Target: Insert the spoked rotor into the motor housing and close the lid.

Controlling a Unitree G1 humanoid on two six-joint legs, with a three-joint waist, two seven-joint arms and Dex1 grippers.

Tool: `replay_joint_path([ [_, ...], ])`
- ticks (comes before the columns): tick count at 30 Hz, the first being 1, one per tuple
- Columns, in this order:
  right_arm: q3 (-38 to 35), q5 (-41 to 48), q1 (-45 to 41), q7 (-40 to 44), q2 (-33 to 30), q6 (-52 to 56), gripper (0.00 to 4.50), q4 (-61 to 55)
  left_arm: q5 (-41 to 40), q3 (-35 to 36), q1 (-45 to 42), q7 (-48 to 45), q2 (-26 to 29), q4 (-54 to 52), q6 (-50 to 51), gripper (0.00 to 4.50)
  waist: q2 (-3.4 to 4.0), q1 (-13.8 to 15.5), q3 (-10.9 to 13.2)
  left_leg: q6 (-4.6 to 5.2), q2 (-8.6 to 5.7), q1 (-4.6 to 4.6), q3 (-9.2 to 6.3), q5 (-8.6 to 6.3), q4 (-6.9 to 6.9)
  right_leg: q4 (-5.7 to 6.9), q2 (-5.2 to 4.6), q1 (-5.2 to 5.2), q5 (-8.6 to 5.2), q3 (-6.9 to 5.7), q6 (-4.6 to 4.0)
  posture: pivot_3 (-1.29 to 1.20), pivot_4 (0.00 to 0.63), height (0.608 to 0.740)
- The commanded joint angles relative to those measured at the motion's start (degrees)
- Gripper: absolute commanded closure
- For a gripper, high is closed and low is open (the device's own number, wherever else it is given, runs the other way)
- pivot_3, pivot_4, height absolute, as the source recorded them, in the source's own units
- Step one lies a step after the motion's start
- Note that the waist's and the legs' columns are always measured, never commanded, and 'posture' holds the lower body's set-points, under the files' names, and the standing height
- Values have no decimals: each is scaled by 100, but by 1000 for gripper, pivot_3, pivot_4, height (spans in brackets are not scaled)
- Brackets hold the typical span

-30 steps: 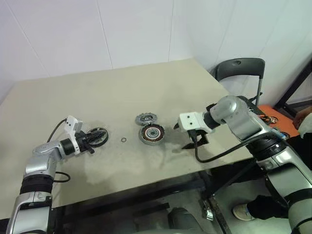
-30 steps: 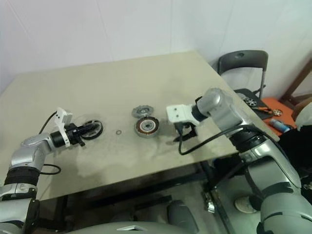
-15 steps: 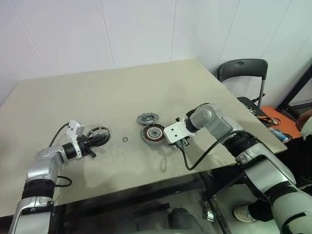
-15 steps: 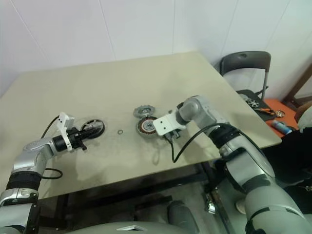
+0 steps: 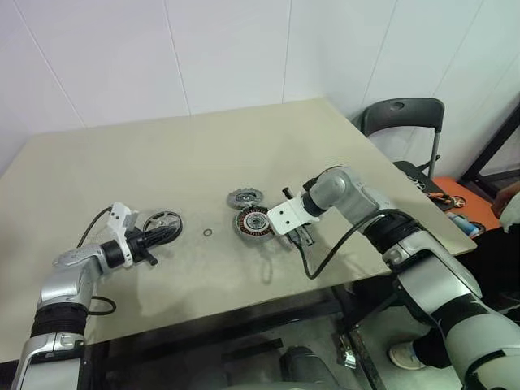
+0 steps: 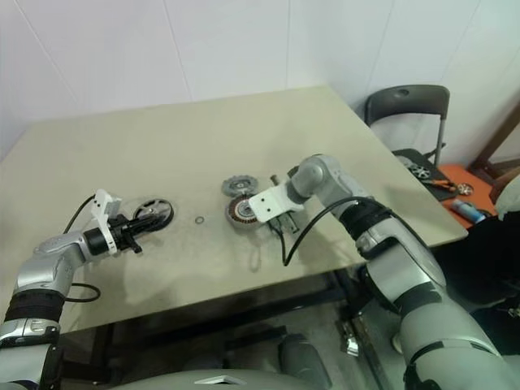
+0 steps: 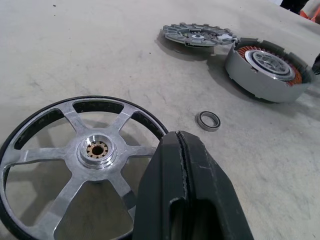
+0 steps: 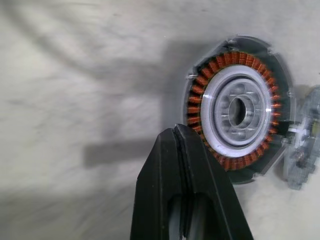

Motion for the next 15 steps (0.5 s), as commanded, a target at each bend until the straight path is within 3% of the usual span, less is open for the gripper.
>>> replay_joint_path([
  [1, -356, 492, -66, 638, -193, 547, 4132, -769, -61, 129, -46, -2, 89, -162, 8, 4500, 0, 0, 0, 0, 0, 0, 0, 0, 0, 0, 0, 0, 0, 0, 0, 0, 0, 740],
  [7, -298, 157, -24, 176, -11, 651, 2254, -711, -49, 117, -82, 13, 68, -144, 15, 4500, -1, -15, 0, 0, 0, 2, 0, 0, 2, 3, 1, 1, 0, -1, 0, 0, 0, 740],
  [15, -16, -518, -427, -730, 602, -79, 2254, 669, -25, 107, -124, 4, 63, -76, -28, 4500, -1, -10, -1, -2, 0, 1, 1, 1, 3, 3, 0, 0, 2, -1, -2, 0, 0, 740],
])
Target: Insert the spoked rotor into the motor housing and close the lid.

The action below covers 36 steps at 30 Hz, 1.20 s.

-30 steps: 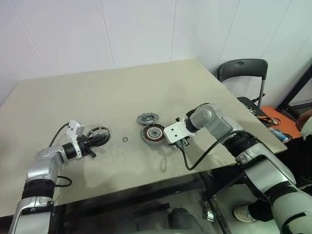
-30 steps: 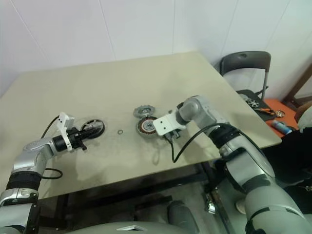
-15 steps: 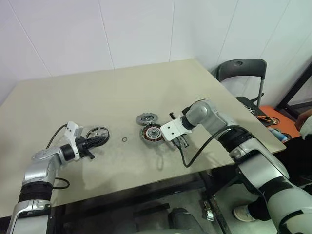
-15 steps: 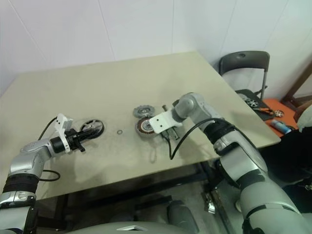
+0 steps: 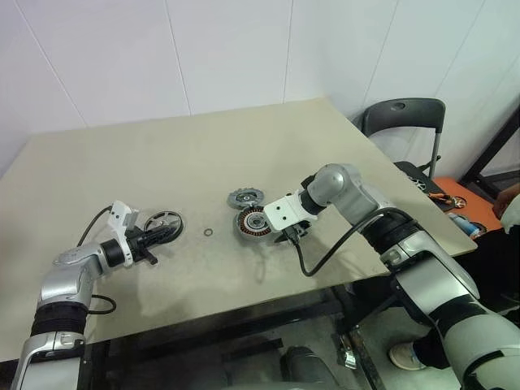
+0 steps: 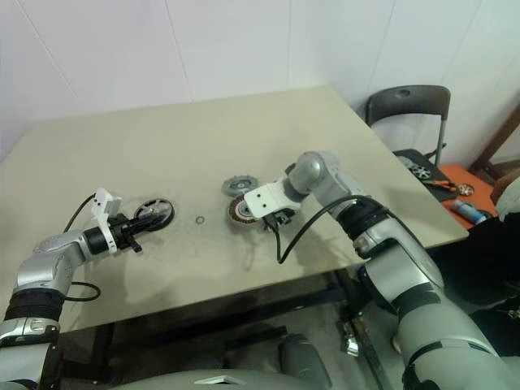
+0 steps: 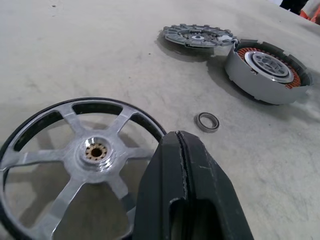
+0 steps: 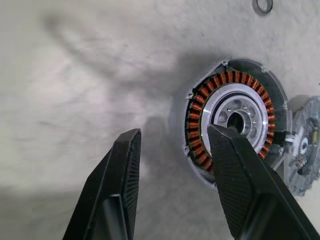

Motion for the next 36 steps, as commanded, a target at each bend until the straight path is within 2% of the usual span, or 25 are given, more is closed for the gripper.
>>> replay_joint_path([
  [1, 48, -311, -485, -494, 328, -382, 2254, 687, -22, 97, -78, 3, 44, -103, -89, 4500, 1, -4, 0, 0, 0, 0, 0, 0, -1, 0, 0, 0, 0, 0, 0, 0, 0, 740],
  [7, 168, -495, -434, -530, 529, -712, 2254, 1172, -64, 142, 43, 38, 43, -244, -44, 4500, 0, 4, 0, 0, 0, -2, -2, 0, -3, -1, -1, -2, 1, 0, -2, 0, 0, 740],
  [16, 59, -396, -257, -241, 426, -742, 2254, 993, -69, 210, 185, 65, 106, -300, -24, 4500, 0, 2, -1, 0, -1, 0, -4, 0, -3, 2, -1, -1, 1, 0, -2, 0, 0, 740],
  [19, -1, -325, -316, -197, 444, -747, 2827, 961, -52, 183, 149, 73, 81, -293, -16, 4500, -2, -1, -1, 0, -2, 0, -4, 0, -3, -1, -2, 0, 1, -1, -2, 0, 0, 740],
  [23, -48, -312, -283, -44, 357, -695, 4005, 737, -49, 148, 130, 89, 45, -304, -11, 4500, -2, -15, -1, 0, -1, 2, -4, 0, -1, 3, -1, 0, 1, -1, -2, 0, 0, 740],
  [33, -72, -329, -183, -108, 298, -724, 4005, 713, -31, 123, 115, 107, 10, -238, -34, 4500, -2, -4, -2, -1, -1, 2, -4, 1, 0, 5, -1, 0, 2, -1, -2, 0, 0, 740],
  [34, -63, -320, -185, -78, 300, -740, 4376, 713, -24, 123, 95, 110, 10, -216, -41, 4500, -2, -4, -2, -1, -1, 2, -4, 1, 0, 5, -1, 0, 2, -1, -3, 0, 0, 740],
  [36, -56, -371, -240, -144, 325, -697, 4489, 763, -21, 121, 80, 119, 6, -207, -43, 4500, -2, -4, -1, -1, -1, 3, -4, 1, 0, 5, -1, 1, 2, -1, -3, 0, 0, 740],
])
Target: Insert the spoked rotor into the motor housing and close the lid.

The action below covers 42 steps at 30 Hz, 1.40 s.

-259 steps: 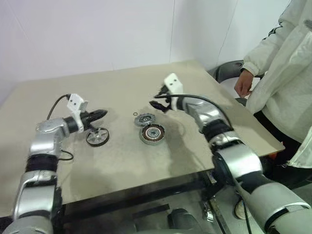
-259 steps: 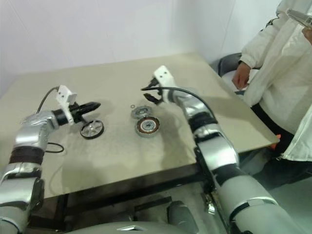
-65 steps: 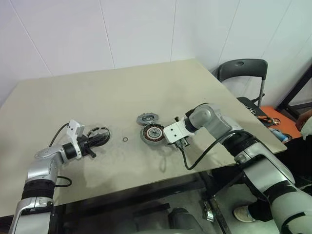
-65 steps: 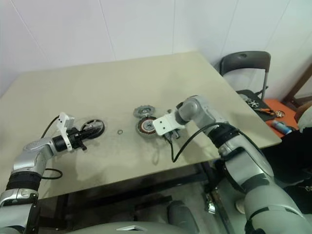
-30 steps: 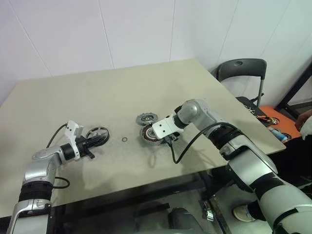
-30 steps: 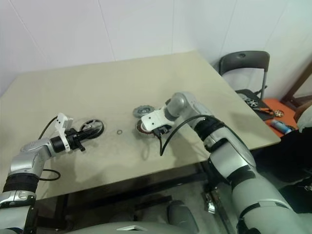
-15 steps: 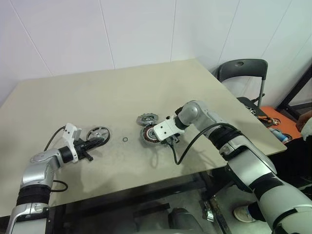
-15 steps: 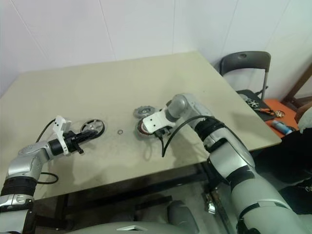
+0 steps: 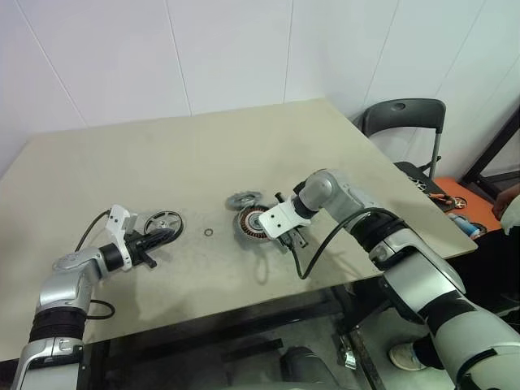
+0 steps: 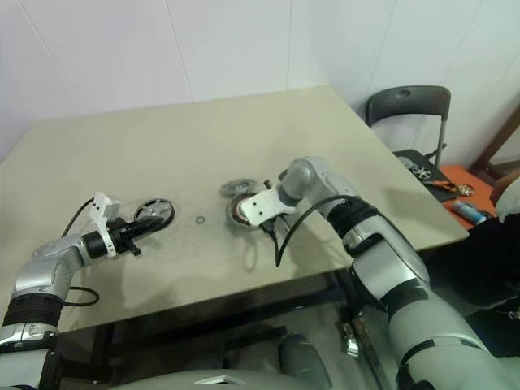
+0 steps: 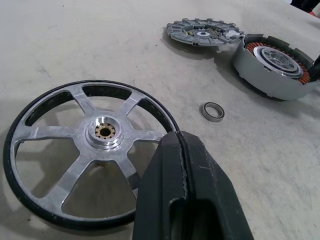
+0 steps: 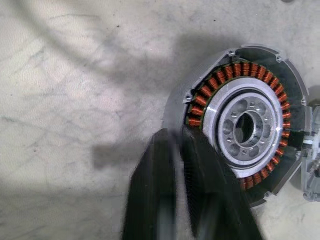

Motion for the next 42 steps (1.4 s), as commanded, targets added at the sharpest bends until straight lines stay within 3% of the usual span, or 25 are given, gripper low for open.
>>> replay_joint_path([
  [1, -116, 17, -152, -104, 25, -25, 4489, 49, -19, 67, -114, 4, 25, -74, -62, 4500, 0, -3, 0, 0, 0, -2, 1, 0, 0, -1, -1, -1, 0, 0, 0, 0, 0, 740],
  [6, -113, -47, -297, -176, 20, -25, 4489, 234, -27, 68, -82, 27, -12, -96, -60, 4500, 0, -5, 0, -1, 0, 0, 0, 1, 1, 1, 0, 0, 1, 0, -1, 0, 0, 740],
  [15, -299, 295, -281, 877, -464, 618, 4489, -159, -22, 64, -59, 66, -106, -95, -78, 4500, 0, 26, 0, -3, -4, -4, 0, 2, 4, -2, -4, 2, 2, -1, -1, 0, 0, 740],
  [21, -312, 297, -278, 991, -668, 696, 4489, -202, 15, 45, -140, 59, -125, 50, -130, 4500, 2, 3, 1, -3, -5, -2, 0, 2, 3, -2, -4, 1, 2, -1, -2, 0, 0, 740],
  [31, -181, -141, -305, -269, -275, -116, 4489, 308, 26, 9, -215, 64, -142, 118, -168, 4500, 0, -6, 0, -4, -4, -2, 0, 2, 4, 2, -4, -1, 2, -1, -2, 0, 0, 740],
  [34, -129, -208, -320, -184, -282, -299, 3888, 423, 10, 32, -184, 49, -100, 106, -162, 4500, -1, -10, 0, -4, -4, -1, 1, 3, 6, 1, -5, 1, 3, 0, -2, 0, 0, 740],
  [37, -79, -309, -331, -136, -303, -321, 2938, 482, -2, 58, -161, 39, -73, 113, -160, 4500, -1, -19, -1, -4, -4, 3, 0, 3, 6, 4, -3, 3, 3, 0, -2, 0, 0, 740],
  [42, -138, -268, -357, -12, -355, -309, 2938, 423, -14, 78, -113, 64, -80, 80, -157, 4500, -1, -12, -1, -4, -4, 25, -1, 3, 9, 6, -2, 27, 4, 0, -4, 0, 0, 740],
])
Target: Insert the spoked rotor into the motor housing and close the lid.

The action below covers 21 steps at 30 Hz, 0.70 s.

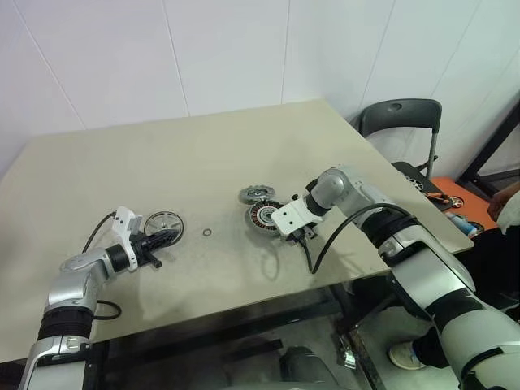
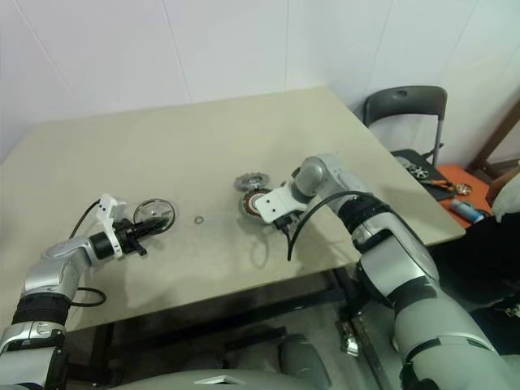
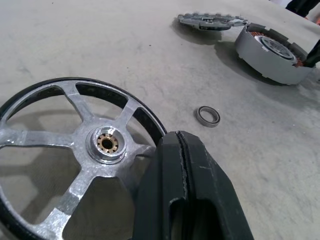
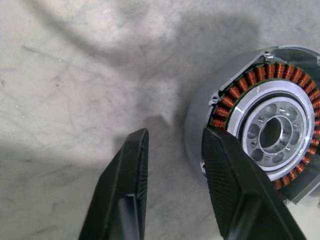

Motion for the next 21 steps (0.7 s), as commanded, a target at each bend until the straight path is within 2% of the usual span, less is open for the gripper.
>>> replay_joint_path([
  [1, -132, 71, -249, 137, -93, 48, 2938, -121, -33, 129, -40, 8, 96, -139, -40, 4500, 0, 12, 0, 0, 0, 3, 0, 0, 0, -1, 0, 4, 0, 0, 0, 0, 0, 740],
  [4, -329, 377, -263, 405, -96, 272, 2938, -502, -36, 118, -25, 16, 81, -174, -32, 4500, 1, 18, 1, 0, 0, 2, -1, 0, 0, -4, -1, 6, 0, -1, 0, 0, 0, 740],
  [8, -602, 597, -374, 120, 24, 369, 2938, -1031, -34, 100, -28, 8, 75, -174, -27, 4500, 2, -2, 2, 0, 0, -9, -1, 0, -3, -6, -1, -6, 0, -1, 0, 0, 0, 740],
  [13, -973, 1094, -88, -52, 345, 1129, 2938, -2023, -16, 85, -68, -23, 77, -73, -48, 4500, 3, 1, 2, 0, 4, -27, -3, 0, -8, 0, 2, -34, 0, 0, -1, 0, 0, 740],
  [16, -981, 1149, 133, -167, 382, 1510, 2938, -2315, -6, 73, -88, -46, 94, -47, -43, 4500, 0, 39, 0, 0, 4, -28, -3, 0, -9, 0, 2, -34, 0, -1, -1, 0, 0, 740],
  [21, -754, 912, 477, -239, 127, 1435, 2938, -2128, 11, 84, -146, -102, 190, -9, -21, 4500, -3, 182, -2, -1, -1, -28, -1, 0, 1, -7, -2, -21, 0, -4, 0, 0, 0, 740],
])
